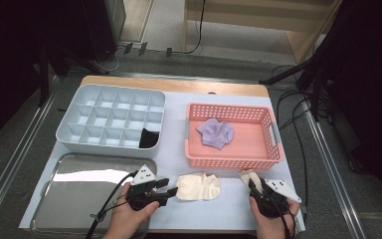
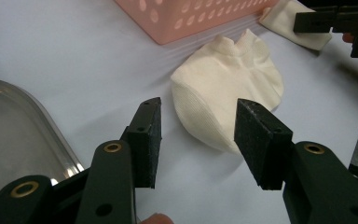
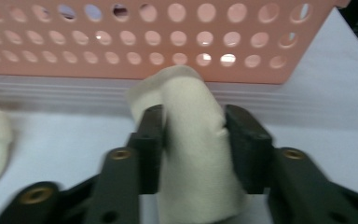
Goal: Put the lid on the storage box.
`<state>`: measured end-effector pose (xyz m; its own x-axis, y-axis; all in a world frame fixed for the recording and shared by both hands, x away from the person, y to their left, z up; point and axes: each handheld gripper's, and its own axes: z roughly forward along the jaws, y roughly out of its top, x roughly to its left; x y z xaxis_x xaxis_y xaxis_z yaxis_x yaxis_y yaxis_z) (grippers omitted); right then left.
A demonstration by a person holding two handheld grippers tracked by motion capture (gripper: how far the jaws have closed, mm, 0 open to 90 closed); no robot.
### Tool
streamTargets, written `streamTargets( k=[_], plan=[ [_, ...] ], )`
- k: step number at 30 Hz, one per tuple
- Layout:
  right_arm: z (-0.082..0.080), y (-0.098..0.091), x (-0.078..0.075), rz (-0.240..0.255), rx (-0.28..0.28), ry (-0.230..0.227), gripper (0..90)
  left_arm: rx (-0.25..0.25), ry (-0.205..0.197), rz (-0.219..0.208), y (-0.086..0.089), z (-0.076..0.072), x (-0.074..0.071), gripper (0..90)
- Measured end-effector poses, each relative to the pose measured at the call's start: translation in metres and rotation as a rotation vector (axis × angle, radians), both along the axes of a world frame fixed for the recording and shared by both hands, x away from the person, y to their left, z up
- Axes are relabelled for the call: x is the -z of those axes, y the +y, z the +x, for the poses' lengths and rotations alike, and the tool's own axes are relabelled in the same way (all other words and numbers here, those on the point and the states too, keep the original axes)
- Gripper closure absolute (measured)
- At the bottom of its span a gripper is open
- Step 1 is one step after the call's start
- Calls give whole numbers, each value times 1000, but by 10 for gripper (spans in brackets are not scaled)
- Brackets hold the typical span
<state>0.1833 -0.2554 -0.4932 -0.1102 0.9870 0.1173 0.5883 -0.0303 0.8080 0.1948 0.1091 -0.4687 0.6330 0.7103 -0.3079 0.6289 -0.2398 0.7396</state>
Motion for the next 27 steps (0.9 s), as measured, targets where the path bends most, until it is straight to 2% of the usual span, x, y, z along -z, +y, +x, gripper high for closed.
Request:
streamTargets(
  k=[1,2,3,5,9,12,14,15,16,17,18,19,22,24,25,26,27],
  plan=[
    [-1,0,-1,8,-4,-3,727,-1,0,0,0,0,0,528],
    [-1,0,-1,8,-4,-3,727,-1,0,0,0,0,0,528],
    [-4,1,-5,49,-14,-16,762,-1,2,-2,0,0,1,528],
    [-9,6,-10,75,-22,-36,766,-1,2,-1,0,0,1,528],
    [-22,32,-19,84,-93,-87,764,-8,5,-1,0,0,2,527],
    [-30,57,-21,103,-167,-97,760,-9,13,-3,0,1,2,528],
    [-33,74,-19,93,-211,-91,748,-7,16,-5,0,1,2,532],
    [-33,74,-19,93,-211,-91,748,-7,16,-5,0,1,2,535],
    [-33,88,-16,90,-252,-81,674,-4,17,-7,1,1,3,539],
    [-33,92,-14,101,-279,-86,627,-4,17,-7,1,1,3,541],
    [-33,92,-14,101,-279,-86,627,-7,20,-4,1,1,3,541],
    [-34,96,-15,162,-344,-74,598,-8,29,-9,2,1,3,540],
    [-38,93,-22,210,-409,-120,660,-12,35,-20,3,2,4,540],
    [-38,86,-26,196,-371,-141,741,-15,36,-22,3,2,4,541],
    [-37,82,-25,191,-348,-137,770,-12,36,-23,3,2,4,541],
    [-37,82,-25,191,-348,-137,770,-12,36,-23,3,2,4,541],
    [-33,72,-22,185,-283,-121,792,-10,35,-23,3,2,4,541]
  ],
)
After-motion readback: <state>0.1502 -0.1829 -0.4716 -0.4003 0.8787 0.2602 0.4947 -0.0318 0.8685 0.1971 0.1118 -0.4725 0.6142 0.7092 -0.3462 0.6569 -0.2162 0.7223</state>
